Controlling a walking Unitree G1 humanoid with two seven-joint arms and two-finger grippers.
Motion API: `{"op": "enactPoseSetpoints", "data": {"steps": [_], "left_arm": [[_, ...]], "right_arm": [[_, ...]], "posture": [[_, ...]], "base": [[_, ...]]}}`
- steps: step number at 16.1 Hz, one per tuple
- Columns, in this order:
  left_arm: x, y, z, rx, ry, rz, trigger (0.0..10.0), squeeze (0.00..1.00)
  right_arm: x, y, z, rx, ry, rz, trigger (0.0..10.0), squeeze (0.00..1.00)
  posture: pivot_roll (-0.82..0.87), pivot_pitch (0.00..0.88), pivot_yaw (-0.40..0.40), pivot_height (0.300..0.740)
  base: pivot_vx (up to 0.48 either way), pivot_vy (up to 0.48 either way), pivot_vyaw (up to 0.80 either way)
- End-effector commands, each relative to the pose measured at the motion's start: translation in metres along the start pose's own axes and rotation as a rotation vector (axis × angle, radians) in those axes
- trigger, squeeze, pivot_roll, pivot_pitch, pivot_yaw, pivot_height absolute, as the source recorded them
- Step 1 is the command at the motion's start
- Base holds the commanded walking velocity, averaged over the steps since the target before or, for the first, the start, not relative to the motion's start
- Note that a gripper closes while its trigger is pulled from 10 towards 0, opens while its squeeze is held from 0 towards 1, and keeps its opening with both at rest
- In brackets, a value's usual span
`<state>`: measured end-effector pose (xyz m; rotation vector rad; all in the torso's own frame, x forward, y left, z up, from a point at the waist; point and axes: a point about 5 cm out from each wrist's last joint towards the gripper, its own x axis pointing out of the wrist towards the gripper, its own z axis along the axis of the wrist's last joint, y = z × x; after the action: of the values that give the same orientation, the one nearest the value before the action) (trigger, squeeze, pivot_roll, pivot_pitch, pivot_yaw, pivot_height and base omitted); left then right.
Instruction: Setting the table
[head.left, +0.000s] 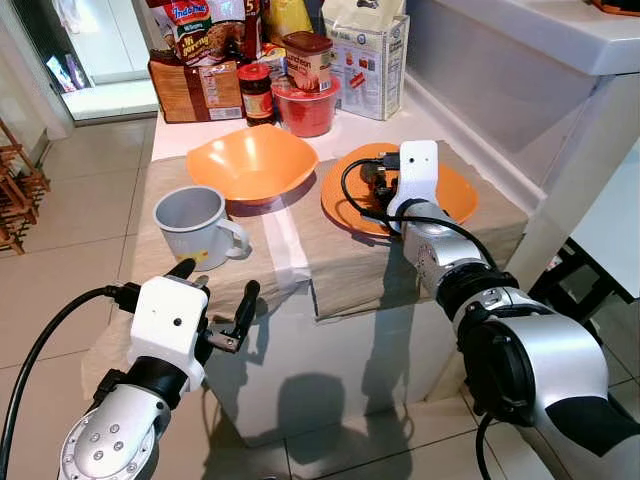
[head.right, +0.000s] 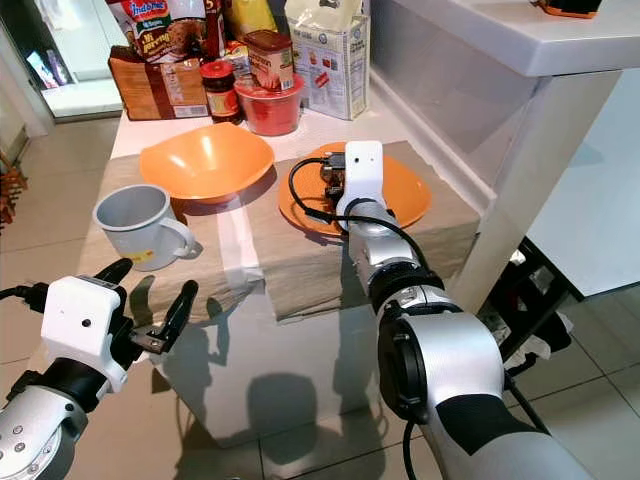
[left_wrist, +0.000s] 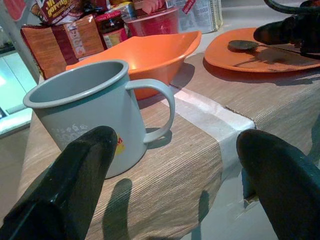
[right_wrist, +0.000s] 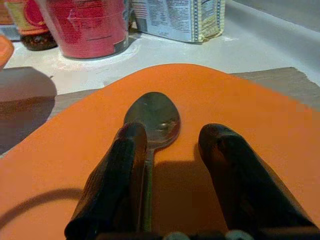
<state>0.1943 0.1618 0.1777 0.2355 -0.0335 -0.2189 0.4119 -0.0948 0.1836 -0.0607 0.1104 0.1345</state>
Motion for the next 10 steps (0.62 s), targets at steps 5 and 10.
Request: {"op": "enactPoseSetpoints", "data": {"steps": [5, 10], "left_arm": [[-0.003, -0.001, 0.004, 0.008, -0.012, 0.009, 10.0, 0.00], [-0.003, -0.002, 0.003, 0.006, -0.007, 0.006, 10.0, 0.00]], "right_arm": [[0.000, 0.014, 0.000, -0.028, 0.024, 0.061, 10.0, 0.00], [-0.002, 0.007, -0.015, 0.001, 0.089, 0.012, 10.0, 0.00]], "posture": [[0.25, 0.089, 0.027, 0.740], [0.25, 0.093, 0.030, 0.740]], "base": [[0.000, 0.000, 0.00], [0.000, 0.000, 0.00]]}}
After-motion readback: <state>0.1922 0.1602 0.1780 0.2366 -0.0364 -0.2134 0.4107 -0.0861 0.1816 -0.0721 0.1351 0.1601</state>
